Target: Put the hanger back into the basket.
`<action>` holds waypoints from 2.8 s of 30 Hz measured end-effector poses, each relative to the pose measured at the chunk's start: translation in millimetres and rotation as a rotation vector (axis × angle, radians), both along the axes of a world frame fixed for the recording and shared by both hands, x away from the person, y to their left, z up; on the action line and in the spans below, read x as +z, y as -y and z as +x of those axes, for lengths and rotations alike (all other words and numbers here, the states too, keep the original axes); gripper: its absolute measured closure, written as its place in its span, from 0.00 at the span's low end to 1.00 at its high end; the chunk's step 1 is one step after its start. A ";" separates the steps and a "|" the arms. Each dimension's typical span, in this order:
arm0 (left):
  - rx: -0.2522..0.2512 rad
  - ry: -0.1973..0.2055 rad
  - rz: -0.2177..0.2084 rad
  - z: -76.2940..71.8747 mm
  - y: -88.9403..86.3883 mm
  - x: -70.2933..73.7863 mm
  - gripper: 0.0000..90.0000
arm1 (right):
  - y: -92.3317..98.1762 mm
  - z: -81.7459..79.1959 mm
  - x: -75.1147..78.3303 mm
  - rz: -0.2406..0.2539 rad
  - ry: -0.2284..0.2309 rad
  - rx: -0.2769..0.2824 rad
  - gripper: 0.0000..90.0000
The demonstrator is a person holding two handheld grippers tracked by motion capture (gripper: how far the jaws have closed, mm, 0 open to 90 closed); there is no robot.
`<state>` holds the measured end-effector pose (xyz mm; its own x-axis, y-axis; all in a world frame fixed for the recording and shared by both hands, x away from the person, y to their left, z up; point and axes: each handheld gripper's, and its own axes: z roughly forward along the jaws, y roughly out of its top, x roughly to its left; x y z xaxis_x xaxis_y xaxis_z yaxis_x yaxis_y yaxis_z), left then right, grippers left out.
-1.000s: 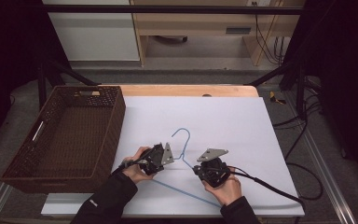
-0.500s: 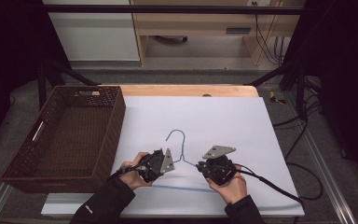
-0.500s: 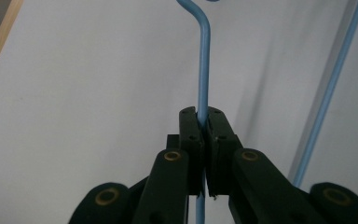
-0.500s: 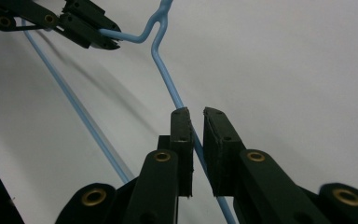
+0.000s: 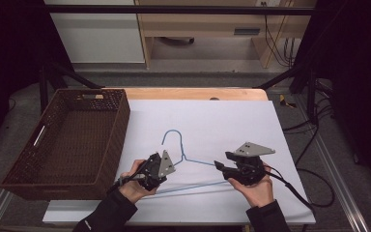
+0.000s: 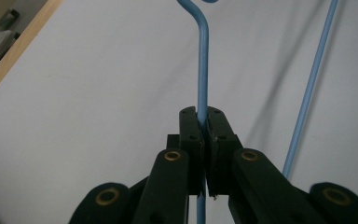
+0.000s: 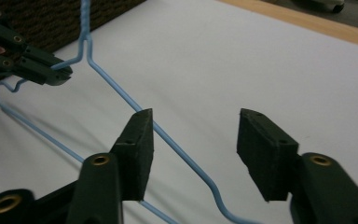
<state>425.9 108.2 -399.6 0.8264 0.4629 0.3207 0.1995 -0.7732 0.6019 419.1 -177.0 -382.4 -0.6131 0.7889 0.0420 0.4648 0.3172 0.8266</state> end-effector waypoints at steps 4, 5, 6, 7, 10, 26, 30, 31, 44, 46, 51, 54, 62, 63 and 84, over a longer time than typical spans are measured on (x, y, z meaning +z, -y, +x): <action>0.060 -0.004 -0.033 2.0 -7.5 4.5 0.97 | 12.4 1.3 3.7 0.054 0.013 -0.005 0.43; 0.075 -0.006 -0.041 2.7 -9.4 5.4 0.97 | 16.4 1.4 4.8 0.069 0.016 -0.016 0.41; 0.090 -0.006 -0.047 3.4 -11.1 5.8 0.97 | 19.7 1.2 5.9 0.079 0.024 -0.026 0.39; 0.105 -0.001 -0.057 4.1 -12.5 5.5 0.97 | 23.3 1.2 6.8 0.085 0.037 -0.036 0.36; 0.142 -0.008 -0.068 5.7 -15.5 6.7 0.97 | 32.5 1.8 8.4 0.098 0.062 -0.065 0.26; 0.238 0.025 -0.136 8.8 -19.0 30.2 0.97 | 61.4 4.6 5.1 0.111 0.081 -0.085 0.13; 0.256 0.036 -0.148 11.6 -22.1 44.5 0.97 | 63.0 2.5 5.7 0.103 0.083 -0.091 0.12; 0.260 0.032 -0.144 12.7 -22.7 48.5 0.97 | 64.5 1.4 5.9 0.105 0.087 -0.093 0.11; 0.295 0.039 -0.157 24.5 -41.0 96.4 0.97 | 73.1 -2.6 3.5 0.096 0.093 -0.106 0.08; 0.298 0.040 -0.168 26.0 -46.3 102.7 0.97 | 73.0 -3.4 3.6 0.097 0.094 -0.104 0.08; 0.321 0.043 -0.201 30.6 -62.4 115.3 0.97 | 71.9 -3.6 2.6 0.089 0.100 -0.100 0.07; 0.345 0.051 -0.214 32.9 -73.7 122.0 0.97 | 71.6 -3.7 2.2 0.087 0.101 -0.102 0.07; 0.408 0.089 -0.245 33.9 -108.7 143.0 0.97 | 71.6 -4.8 2.1 0.083 0.119 -0.093 0.05; 0.417 0.093 -0.248 33.9 -112.7 145.0 0.97 | 71.6 -5.1 2.0 0.083 0.125 -0.096 0.05; 0.583 0.143 -0.257 48.5 -177.9 151.4 0.97 | 74.2 -4.4 -0.9 0.085 0.122 -0.101 0.05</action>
